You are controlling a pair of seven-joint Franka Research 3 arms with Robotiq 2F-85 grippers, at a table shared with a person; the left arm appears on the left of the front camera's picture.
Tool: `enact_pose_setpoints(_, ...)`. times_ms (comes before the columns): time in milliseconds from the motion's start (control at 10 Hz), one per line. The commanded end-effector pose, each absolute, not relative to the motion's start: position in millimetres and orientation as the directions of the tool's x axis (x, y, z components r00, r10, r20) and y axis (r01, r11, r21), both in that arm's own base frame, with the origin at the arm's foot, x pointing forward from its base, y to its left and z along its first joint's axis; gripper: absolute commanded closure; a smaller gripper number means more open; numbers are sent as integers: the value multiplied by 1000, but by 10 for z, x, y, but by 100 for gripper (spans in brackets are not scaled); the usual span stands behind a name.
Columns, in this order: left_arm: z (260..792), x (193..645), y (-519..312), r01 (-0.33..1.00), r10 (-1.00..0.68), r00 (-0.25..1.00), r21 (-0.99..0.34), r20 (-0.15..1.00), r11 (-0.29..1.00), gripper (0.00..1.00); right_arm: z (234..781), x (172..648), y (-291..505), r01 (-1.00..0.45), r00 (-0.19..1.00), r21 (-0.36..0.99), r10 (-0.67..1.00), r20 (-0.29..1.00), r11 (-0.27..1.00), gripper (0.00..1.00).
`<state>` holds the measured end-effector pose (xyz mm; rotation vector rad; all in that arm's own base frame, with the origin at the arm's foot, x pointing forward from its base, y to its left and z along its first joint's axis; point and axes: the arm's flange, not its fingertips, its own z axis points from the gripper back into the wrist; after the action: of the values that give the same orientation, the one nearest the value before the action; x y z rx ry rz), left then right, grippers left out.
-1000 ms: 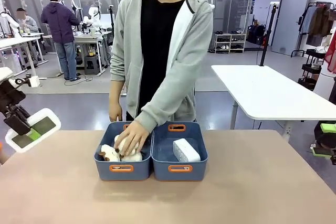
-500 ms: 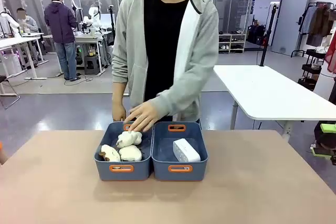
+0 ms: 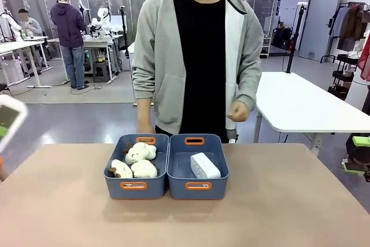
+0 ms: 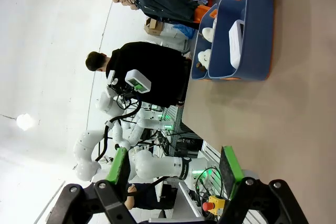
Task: Sort the digital clocks into the basket.
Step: Pick up the Digital clock from the table and place it into the empty Plastic storage basket.
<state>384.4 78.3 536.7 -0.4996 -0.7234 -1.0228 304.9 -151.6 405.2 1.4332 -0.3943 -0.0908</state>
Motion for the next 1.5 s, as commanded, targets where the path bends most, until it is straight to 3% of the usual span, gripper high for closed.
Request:
enact_pose_setpoints(0,5529,4308,95,928,-701,284,-5,654,372,100,4059,3018,-1511,-180,932,973,-291,216,145,13)
enact_pose_setpoints(100,5556,4416,-369,939,-749,275,-1,603,344,100,4059,3018,-1511,-180,932,973,-291,216,145,13)
enact_pose_setpoints(200,5516,4575,-915,906,-711,355,-36,607,422,100,4059,3018,-1511,-180,932,973,-291,216,145,13)
enact_pose_setpoints(400,5380,4644,-1778,900,-732,379,-41,566,435,100,4059,3018,-1511,-180,932,973,-291,216,145,13)
enact_pose_setpoints(800,5160,4838,-3330,906,-775,330,49,540,420,100,4059,3018,-1511,-180,932,973,-291,216,145,13)
enact_pose_setpoints(1000,4877,5076,-3726,898,-781,363,34,508,439,100,4059,3018,-1511,-180,932,973,-291,216,145,13)
enact_pose_setpoints(1200,4541,5405,-3896,929,-825,266,95,499,357,100,4059,3018,-1511,-180,932,973,-291,216,145,13)
enact_pose_setpoints(1400,4264,5511,-3846,930,-839,300,56,454,364,100,4059,3018,-1511,-180,932,973,-291,216,145,13)
